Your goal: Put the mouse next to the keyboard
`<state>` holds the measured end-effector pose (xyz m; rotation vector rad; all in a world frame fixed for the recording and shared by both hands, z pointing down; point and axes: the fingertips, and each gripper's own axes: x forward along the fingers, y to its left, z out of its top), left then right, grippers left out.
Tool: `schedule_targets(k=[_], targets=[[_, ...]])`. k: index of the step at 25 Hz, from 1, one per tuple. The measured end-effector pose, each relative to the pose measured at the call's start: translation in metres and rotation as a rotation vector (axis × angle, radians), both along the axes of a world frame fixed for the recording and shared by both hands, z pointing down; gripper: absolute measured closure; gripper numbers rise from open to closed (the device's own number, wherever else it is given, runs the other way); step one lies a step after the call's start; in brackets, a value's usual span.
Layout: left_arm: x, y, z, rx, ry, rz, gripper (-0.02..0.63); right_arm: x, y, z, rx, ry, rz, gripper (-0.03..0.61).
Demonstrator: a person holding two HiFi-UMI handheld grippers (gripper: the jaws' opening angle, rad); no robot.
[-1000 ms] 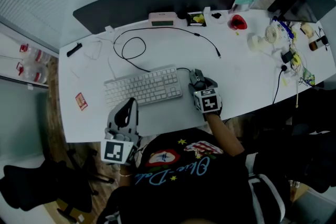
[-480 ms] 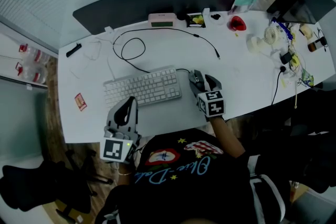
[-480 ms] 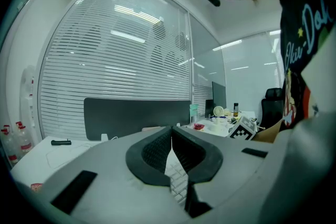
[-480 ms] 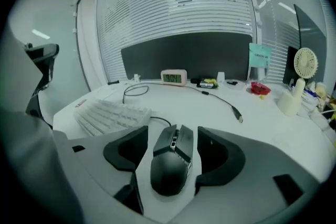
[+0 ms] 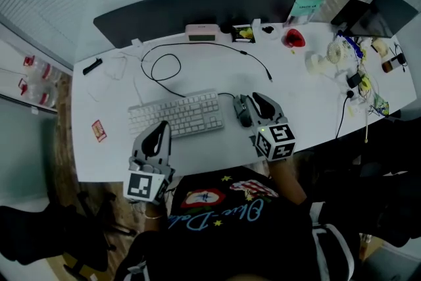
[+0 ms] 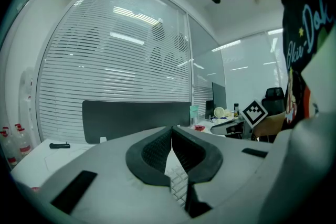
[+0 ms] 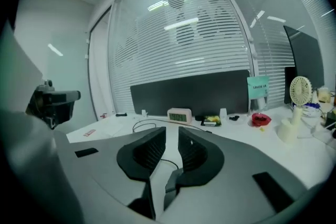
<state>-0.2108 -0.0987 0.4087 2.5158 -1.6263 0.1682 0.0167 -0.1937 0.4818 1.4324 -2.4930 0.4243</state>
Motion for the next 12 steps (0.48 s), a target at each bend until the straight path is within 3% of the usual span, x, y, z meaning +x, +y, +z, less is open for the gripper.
schedule_targets(k=[4, 12], targets=[[0.003, -0.003, 0.0, 0.004, 0.001, 0.008, 0.611, 0.0, 0.005, -0.029, 0.078, -0.015, -0.019, 0.572], [0.011, -0.007, -0.001, 0.011, 0.008, 0.028, 0.611, -0.007, 0.016, -0.061, 0.149, -0.058, -0.079, 0.58]])
